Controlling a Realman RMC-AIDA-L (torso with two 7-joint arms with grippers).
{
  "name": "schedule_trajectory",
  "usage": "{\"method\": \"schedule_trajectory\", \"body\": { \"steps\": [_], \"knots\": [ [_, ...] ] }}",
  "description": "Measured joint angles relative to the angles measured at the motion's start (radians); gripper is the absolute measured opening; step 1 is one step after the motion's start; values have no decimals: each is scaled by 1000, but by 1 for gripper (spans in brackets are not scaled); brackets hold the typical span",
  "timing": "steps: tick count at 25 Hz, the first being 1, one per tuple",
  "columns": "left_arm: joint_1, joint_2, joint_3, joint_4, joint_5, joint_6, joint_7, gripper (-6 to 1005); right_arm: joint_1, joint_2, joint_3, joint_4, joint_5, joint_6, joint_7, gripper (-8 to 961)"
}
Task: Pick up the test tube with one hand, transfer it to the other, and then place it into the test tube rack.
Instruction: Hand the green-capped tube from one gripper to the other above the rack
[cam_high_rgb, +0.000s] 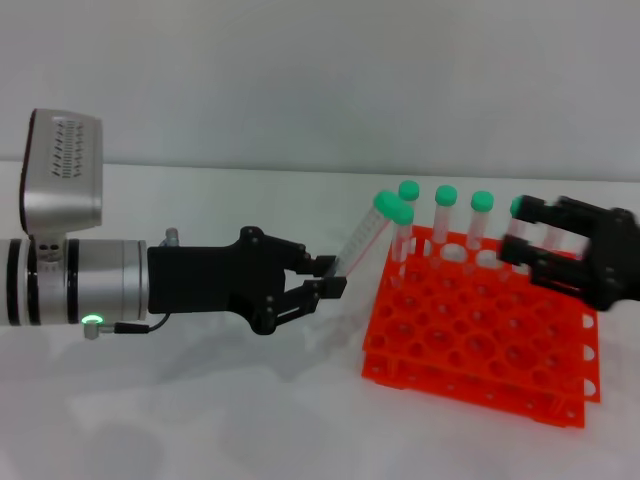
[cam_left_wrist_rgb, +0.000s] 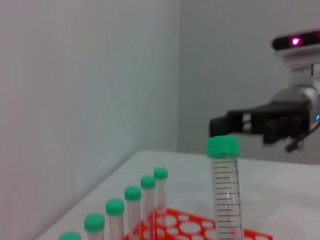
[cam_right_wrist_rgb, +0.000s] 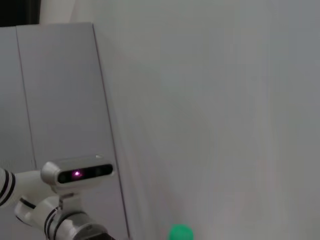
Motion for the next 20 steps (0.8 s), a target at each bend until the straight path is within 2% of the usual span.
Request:
{"method": "schedule_trajectory", "body": {
  "steps": [5, 12, 20],
  "knots": [
    [11, 3, 0, 21, -44, 25, 35, 252, 46, 38, -8, 0, -38, 52, 1, 618],
    [9, 1, 0, 30, -48, 26, 52, 261, 74, 78, -10, 0, -61, 69, 3, 617],
    [6, 0, 0, 38, -45, 16, 62, 271, 92, 93, -29, -1, -61, 54, 7, 617]
  ]
}}
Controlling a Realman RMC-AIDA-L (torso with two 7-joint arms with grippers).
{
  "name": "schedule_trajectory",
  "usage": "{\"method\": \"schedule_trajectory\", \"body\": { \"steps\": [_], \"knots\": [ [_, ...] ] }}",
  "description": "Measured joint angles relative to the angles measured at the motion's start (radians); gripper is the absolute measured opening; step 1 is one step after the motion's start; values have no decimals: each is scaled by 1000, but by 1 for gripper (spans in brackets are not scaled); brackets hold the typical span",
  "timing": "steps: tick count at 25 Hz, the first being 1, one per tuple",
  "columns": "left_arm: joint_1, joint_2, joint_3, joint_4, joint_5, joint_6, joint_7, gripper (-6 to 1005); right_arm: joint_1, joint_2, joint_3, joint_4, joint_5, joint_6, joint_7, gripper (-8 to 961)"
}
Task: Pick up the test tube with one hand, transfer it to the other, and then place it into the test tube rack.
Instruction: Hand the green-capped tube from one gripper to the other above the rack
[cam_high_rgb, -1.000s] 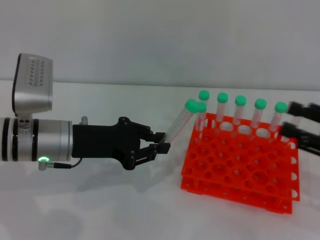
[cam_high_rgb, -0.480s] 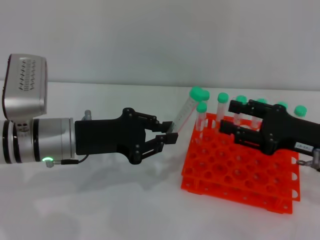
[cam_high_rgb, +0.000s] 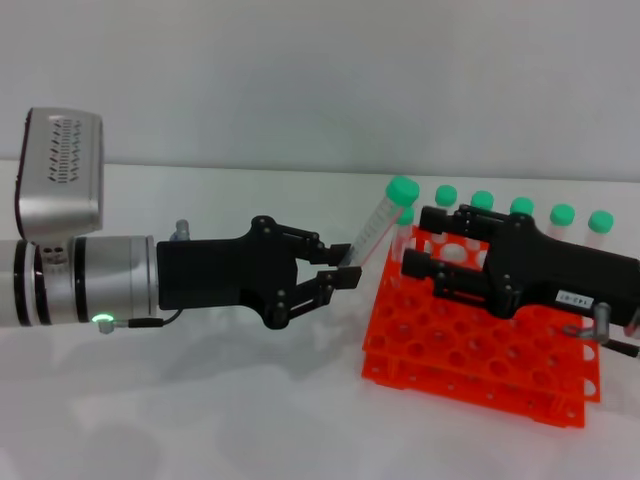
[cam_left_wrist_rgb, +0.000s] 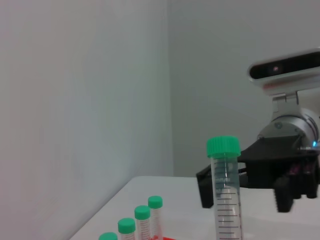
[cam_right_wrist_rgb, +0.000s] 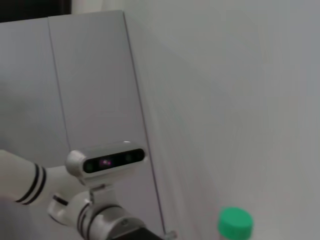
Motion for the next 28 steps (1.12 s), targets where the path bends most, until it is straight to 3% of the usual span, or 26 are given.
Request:
{"method": "schedule_trajectory", "body": {
  "steps": [8, 28],
  "knots": [
    [-4, 2, 0, 24, 3, -24, 15, 281, 25, 12, -32, 0, 16, 7, 0, 616],
    [-16, 2, 0, 71, 12, -57, 35, 306, 50, 18, -71, 6, 49, 54, -22, 615]
  ]
}}
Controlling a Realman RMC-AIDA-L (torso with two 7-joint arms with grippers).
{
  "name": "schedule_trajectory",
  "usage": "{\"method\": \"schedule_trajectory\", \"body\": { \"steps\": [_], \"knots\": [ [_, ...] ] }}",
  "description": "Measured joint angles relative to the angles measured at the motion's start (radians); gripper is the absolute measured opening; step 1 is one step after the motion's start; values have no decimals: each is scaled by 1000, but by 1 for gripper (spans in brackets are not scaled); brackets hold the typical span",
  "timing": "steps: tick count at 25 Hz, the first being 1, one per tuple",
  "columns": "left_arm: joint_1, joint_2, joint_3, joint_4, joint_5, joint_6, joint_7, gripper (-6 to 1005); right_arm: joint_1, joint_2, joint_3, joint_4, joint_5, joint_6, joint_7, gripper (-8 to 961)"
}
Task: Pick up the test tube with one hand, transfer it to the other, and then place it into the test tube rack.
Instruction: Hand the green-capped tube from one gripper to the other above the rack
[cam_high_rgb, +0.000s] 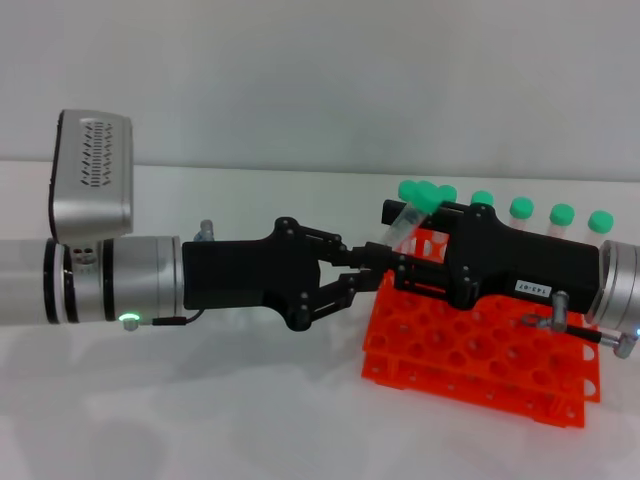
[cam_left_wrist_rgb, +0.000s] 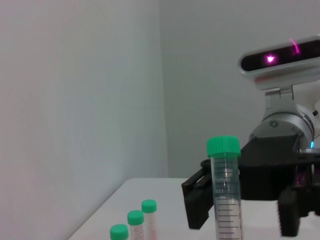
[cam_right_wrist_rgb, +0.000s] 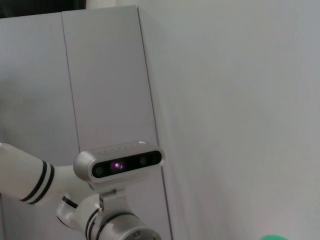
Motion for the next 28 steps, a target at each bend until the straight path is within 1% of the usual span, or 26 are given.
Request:
{"method": "schedule_trajectory", "body": {
  "steps": [3, 13, 19, 24, 28],
  "knots": [
    [-1, -1, 0, 4, 0, 0, 4, 310, 0, 1, -2, 0, 0, 16, -11, 615],
    [-3, -1, 0, 13, 2, -21, 5, 323, -7, 2, -3, 1, 8, 22, -23, 408],
    [0, -2, 0, 14, 3, -22, 5, 330, -10, 0, -2, 2, 15, 18, -37, 329],
    [1, -3, 0, 14, 3, -25, 5, 336, -11, 1, -6, 3, 17, 19, -46, 245],
    [3, -3, 0, 14, 1, -27, 6, 341, -10, 2, -16, 4, 28, 27, -53, 218]
  ]
}}
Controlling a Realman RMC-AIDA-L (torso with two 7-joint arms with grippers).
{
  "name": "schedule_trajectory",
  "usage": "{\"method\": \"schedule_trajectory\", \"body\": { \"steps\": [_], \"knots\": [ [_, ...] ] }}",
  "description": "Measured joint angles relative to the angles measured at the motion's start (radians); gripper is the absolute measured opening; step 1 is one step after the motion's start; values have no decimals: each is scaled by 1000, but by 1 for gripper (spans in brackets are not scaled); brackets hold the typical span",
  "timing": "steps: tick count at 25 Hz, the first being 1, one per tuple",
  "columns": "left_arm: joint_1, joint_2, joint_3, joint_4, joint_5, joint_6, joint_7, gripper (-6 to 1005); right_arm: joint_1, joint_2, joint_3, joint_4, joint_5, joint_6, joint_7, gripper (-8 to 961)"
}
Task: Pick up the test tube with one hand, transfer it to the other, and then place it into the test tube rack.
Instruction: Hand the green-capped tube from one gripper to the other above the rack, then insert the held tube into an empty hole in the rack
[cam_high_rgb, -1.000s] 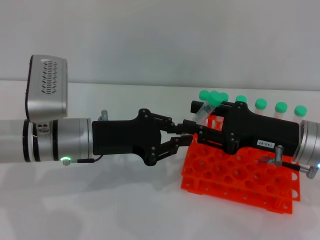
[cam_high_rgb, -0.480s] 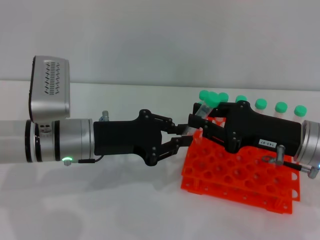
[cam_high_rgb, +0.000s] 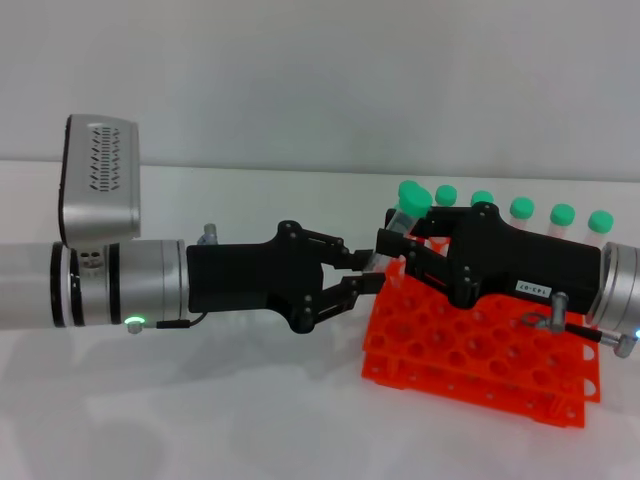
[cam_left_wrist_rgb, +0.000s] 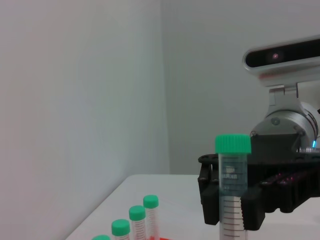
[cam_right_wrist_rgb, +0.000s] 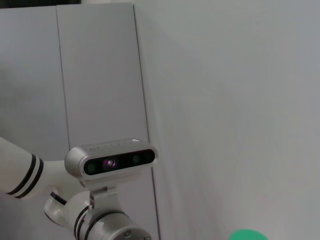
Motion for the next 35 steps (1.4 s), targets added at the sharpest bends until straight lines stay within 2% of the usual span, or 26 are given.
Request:
{"method": "schedule_trajectory", "body": {
  "steps": [10, 14, 15, 20, 25, 31, 35],
  "knots": [
    [10, 1, -2, -1, -23, -3, 0, 354, -1, 0, -2, 2, 10, 4, -7, 206],
    [36, 2, -2, -1, -45, 2, -1, 359, -1, 0, -2, 2, 11, 14, -8, 206],
    [45, 3, -2, -2, -54, 4, -1, 397, -1, 0, -2, 2, 11, 16, -9, 206],
    [121, 3, -1, -3, -103, 11, -1, 587, -4, 0, -2, 3, 24, 40, -25, 205],
    [248, 3, -1, -5, -238, 4, 19, 826, -5, 0, -2, 3, 32, 125, -48, 206],
    [397, -1, -1, 39, -447, -29, 82, 890, -4, 0, -2, -5, 38, 251, -91, 206],
    [471, -2, -2, 90, -547, -56, 132, 889, -6, -6, -1, -7, 38, 291, -97, 206]
  ]
}}
